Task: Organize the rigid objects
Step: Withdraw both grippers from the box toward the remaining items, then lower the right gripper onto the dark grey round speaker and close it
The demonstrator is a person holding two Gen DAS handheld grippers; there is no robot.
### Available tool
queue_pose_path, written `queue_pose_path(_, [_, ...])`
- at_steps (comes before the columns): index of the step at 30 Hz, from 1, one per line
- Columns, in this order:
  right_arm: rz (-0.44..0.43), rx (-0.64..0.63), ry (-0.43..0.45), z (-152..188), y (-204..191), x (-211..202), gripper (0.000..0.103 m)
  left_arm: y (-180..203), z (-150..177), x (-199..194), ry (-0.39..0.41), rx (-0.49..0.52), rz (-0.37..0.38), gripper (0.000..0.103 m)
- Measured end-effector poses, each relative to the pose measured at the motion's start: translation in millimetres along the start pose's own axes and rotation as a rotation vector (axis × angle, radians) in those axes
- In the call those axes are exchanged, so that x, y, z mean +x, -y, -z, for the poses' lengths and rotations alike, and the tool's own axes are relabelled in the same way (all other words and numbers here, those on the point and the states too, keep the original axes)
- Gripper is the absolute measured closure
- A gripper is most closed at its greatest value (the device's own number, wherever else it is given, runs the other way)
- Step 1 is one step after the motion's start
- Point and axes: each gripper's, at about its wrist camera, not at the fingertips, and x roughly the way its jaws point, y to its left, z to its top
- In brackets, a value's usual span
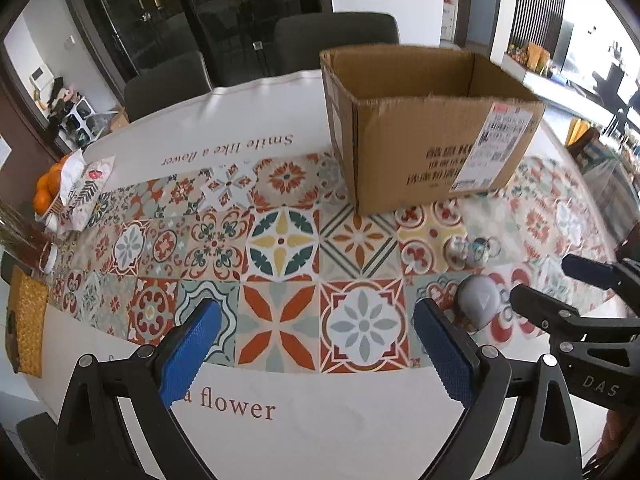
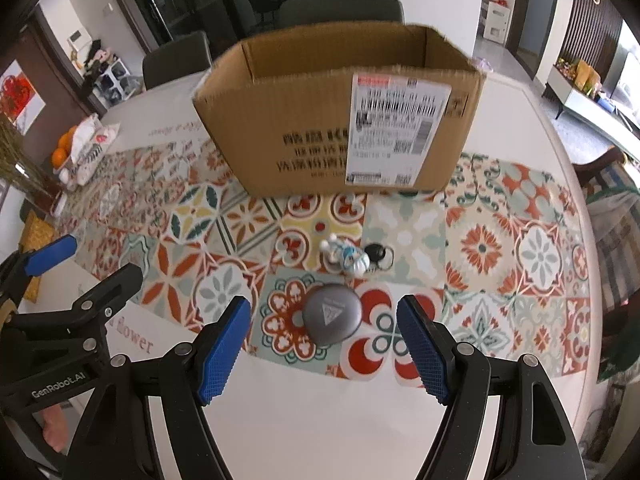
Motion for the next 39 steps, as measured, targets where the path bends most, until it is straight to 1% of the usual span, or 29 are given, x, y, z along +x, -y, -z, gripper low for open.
queue_pose_path(3, [0.013,-0.010,-0.013,4,-2,10,0.028,1,6,12,-0.028,0.002,-0.003,0.005])
queue_pose_path(11, [0.009,-0.027,-0.063,10,-2,40,0.028,1,17,40,-0.093,0.000,0.001,0.005])
queue_pose_path(28, [0.029,-0.020,-0.159,14,3,96,0.028,11,27,87,-0.186,0.014,0.005,0.005])
queue_pose_path(34, [0.040,-0.006,-0.177,13,4,108,0.030,12,27,94,-0.197,0.014,0.006,0.005])
queue_pose_path(38, [0.035,-0.002,-0.189,14,4,114,0.037,12,26,98,-0.202,0.013,0.006,0.005])
queue_pose_path(39, [0.034,-0.003,-0.191,14,3,114,0.037,12,26,98,-0.203,0.013,0.007,0.005])
